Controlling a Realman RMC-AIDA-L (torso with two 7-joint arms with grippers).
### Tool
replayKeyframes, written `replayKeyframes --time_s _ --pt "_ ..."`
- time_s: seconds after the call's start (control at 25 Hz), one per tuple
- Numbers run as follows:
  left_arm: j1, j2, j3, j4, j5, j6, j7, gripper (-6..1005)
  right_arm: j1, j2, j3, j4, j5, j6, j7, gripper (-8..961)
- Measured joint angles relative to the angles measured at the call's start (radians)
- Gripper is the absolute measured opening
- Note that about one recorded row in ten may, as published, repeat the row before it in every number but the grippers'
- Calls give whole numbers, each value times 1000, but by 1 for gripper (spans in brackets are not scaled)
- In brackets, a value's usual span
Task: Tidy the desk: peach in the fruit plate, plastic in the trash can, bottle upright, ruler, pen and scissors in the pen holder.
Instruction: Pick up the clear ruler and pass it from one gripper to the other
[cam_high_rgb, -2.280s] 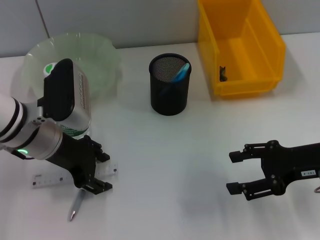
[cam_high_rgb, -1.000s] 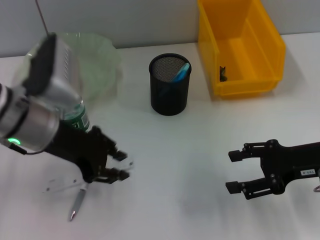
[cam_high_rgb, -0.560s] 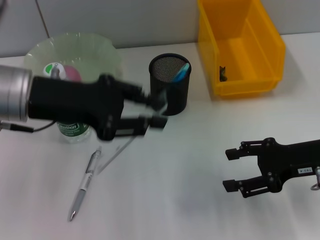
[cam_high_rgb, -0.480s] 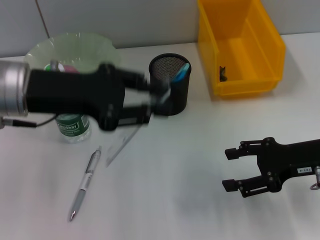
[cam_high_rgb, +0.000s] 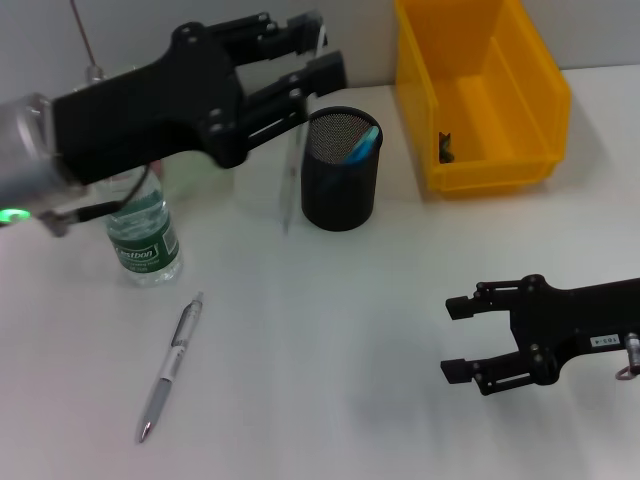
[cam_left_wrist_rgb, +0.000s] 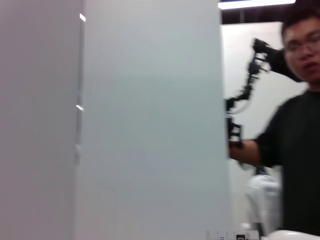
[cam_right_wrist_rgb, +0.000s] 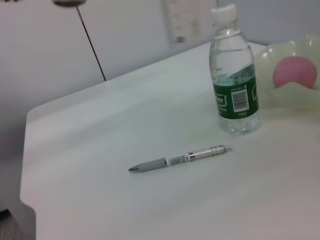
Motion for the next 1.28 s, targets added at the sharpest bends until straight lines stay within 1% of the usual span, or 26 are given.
replayKeyframes --time_s 0.08,0.12,0.16,0.2,0.24,0.28,0.32,0.36,0.4,0.48,0.52,0.56,0.6,0.64,0.68,0.72,0.8,0.88,0.92,0.96,1.0,1.04,1.12,1.16,1.28 --pt "0 0 0 0 0 0 0 401 1 0 0 1 0 2 -1 822" --pt "4 -1 50 -35 -66 -45 68 402 2 0 0 1 0 2 -1 822" --pt "4 -1 50 -35 -66 -45 68 402 3 0 0 1 0 3 -1 822" --pt "11 -1 155 -100 -223 -125 210 402 4 0 0 1 0 3 -1 822" --pt "14 -1 242 -144 -351 -179 307 402 5 0 0 1 0 3 -2 822" --pt "14 -1 242 -144 -351 -179 307 402 7 0 0 2 0 4 -2 822" --pt "15 -2 306 -172 -448 -216 373 402 9 0 0 3 0 4 -3 822" --pt "13 -2 404 -206 -597 -262 461 402 11 0 0 6 0 5 -4 822" --pt "13 -2 440 -214 -642 -275 490 403 14 0 0 12 0 5 -8 822" --pt "12 -3 537 -229 -781 -311 578 403 20 0 2 22 0 6 -16 822" --pt "14 -3 649 -233 -927 -348 675 403 22 0 3 26 0 7 -21 822" --pt "14 -3 649 -233 -927 -348 675 403 24 0 5 28 0 8 -25 822" --pt "14 -3 687 -233 -976 -360 709 403 25 0 6 29 0 10 -27 822" --pt "14 -3 687 -233 -976 -360 709 403 25 0 6 29 2 11 -28 822" --pt "16 -3 756 -233 -1078 -380 771 404 25 0 6 32 8 13 -30 822" --pt "25 -3 836 -230 -1209 -397 847 404 26 0 6 37 18 15 -37 822" --pt "37 -3 878 -224 -1292 -402 887 404 24 0 6 54 63 19 -73 822" --pt "55 -3 930 -212 -1404 -403 940 404 11 3 6 82 138 27 -150 822" --pt "71 -3 968 -198 -1486 -403 978 404 -6 6 6 116 231 39 -244 822" --pt "71 -3 968 -198 -1486 -403 978 404 -6 6 6 116 231 39 -244 822" --pt "77 -3 979 -193 -1514 -403 990 405 -23 7 6 162 327 53 -352 821" --pt "93 -3 998 -182 -1553 -404 1009 405 -29 7 6 186 373 59 -402 821" --pt "101 -3 1003 -178 -1561 -405 1014 405 -40 8 6 250 479 66 -524 821" --pt "107 -3 1006 -176 -1565 -405 1015 405 -40 8 6 250 479 66 -524 821" --pt "133 -3 1019 -161 -1574 -407 1017 406 -44 9 1 363 638 68 -708 821"
